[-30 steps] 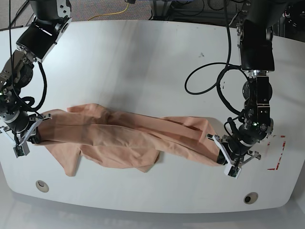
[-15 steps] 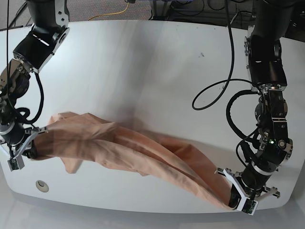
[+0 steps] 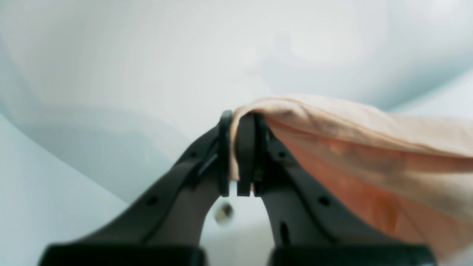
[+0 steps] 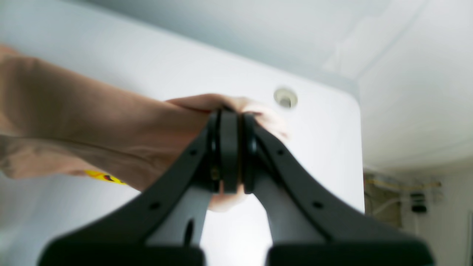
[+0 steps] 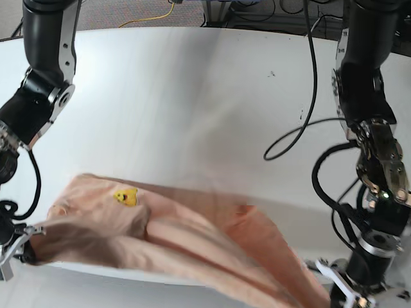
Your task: Layout the t-shirt on the table in an organized manner, then fold the t-shirt properly
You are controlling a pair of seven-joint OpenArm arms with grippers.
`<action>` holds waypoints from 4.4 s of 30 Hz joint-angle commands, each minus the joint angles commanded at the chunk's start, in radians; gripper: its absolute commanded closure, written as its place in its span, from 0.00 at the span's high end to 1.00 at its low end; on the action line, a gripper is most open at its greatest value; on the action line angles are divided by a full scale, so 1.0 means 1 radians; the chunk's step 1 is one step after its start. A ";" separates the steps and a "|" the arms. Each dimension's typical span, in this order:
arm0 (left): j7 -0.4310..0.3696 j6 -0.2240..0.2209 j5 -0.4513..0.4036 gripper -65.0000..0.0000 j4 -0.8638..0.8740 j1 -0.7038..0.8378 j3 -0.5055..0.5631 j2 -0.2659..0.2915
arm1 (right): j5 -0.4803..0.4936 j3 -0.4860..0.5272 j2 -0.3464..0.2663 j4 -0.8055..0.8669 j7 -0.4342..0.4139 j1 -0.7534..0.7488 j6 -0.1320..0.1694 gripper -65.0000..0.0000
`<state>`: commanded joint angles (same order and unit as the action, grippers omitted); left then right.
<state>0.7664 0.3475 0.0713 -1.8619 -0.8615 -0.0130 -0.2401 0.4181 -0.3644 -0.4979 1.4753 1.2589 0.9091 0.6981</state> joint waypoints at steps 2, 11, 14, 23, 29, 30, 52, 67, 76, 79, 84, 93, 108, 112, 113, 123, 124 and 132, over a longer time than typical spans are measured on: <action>0.017 0.000 0.000 0.00 0.020 -0.057 -0.003 0.000 | 0.000 0.040 -0.008 -0.018 0.000 0.048 0.000 0.00; 0.091 0.003 0.006 0.00 0.133 -0.315 -0.005 -0.002 | 0.005 0.118 -0.018 -0.061 0.011 0.227 0.000 0.00; 0.091 0.003 0.006 0.00 0.149 -0.321 -0.005 -0.002 | 0.005 0.112 -0.023 -0.046 0.054 0.226 0.000 0.00; 0.129 0.068 0.005 0.00 0.127 -0.224 -0.023 -0.003 | 0.008 0.034 -0.063 0.140 0.081 -0.048 0.000 0.00; 0.132 0.074 0.006 0.00 0.052 -0.061 -0.060 -0.002 | 0.135 -0.066 -0.063 0.230 0.117 -0.287 0.000 0.00; 0.132 0.074 0.006 0.00 0.040 -0.037 -0.060 -0.002 | 0.152 -0.081 -0.063 0.242 0.121 -0.318 0.000 0.00; 0.279 0.074 0.011 0.00 -0.150 0.701 -0.193 0.028 | 0.269 -0.236 0.157 0.486 0.137 -0.951 0.000 0.00; 0.278 0.075 0.012 0.00 -0.149 1.007 -0.275 0.057 | 0.269 -0.230 0.158 0.491 0.137 -1.076 0.000 0.00; 0.278 0.075 0.009 0.00 -0.147 1.083 -0.278 0.054 | 0.264 -0.229 0.166 0.491 0.137 -1.123 0.000 0.00; 0.278 0.075 0.009 0.00 -0.146 1.102 -0.278 0.054 | 0.264 -0.229 0.166 0.491 0.137 -1.134 0.000 0.00; 0.278 0.075 0.008 0.00 -0.144 1.149 -0.278 0.054 | 0.262 -0.229 0.167 0.491 0.137 -1.154 0.000 0.00; 0.278 0.075 0.006 0.00 -0.141 1.220 -0.278 0.054 | 0.259 -0.229 0.167 0.488 0.137 -1.154 0.000 0.01; 0.281 0.074 0.000 0.43 -0.109 1.234 -0.278 0.031 | 0.183 -0.229 0.181 0.488 0.137 -1.152 0.000 0.61; 0.281 0.072 0.000 0.69 -0.106 1.234 -0.278 0.029 | 0.183 -0.229 0.181 0.488 0.137 -1.152 0.000 0.75; 0.282 0.072 0.000 0.74 -0.103 1.234 -0.278 0.029 | 0.183 -0.229 0.181 0.488 0.137 -1.152 0.000 0.76; 0.282 0.069 -0.021 0.79 -0.086 1.229 -0.292 0.026 | 0.173 -0.232 0.146 0.488 0.115 -1.151 0.000 0.75; 0.282 0.069 -0.031 0.79 -0.086 1.227 -0.299 0.026 | 0.173 -0.232 0.140 0.488 0.110 -1.148 0.000 0.75; 0.282 0.071 -0.049 0.79 -0.087 1.168 -0.367 -0.003 | 0.083 -0.232 0.120 0.488 0.094 -1.091 0.000 0.76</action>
<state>1.0487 0.4181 0.0222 -1.9494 0.3061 -0.3798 -0.2432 0.5010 -0.5961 -0.3782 1.9632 1.3525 -0.1818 0.6981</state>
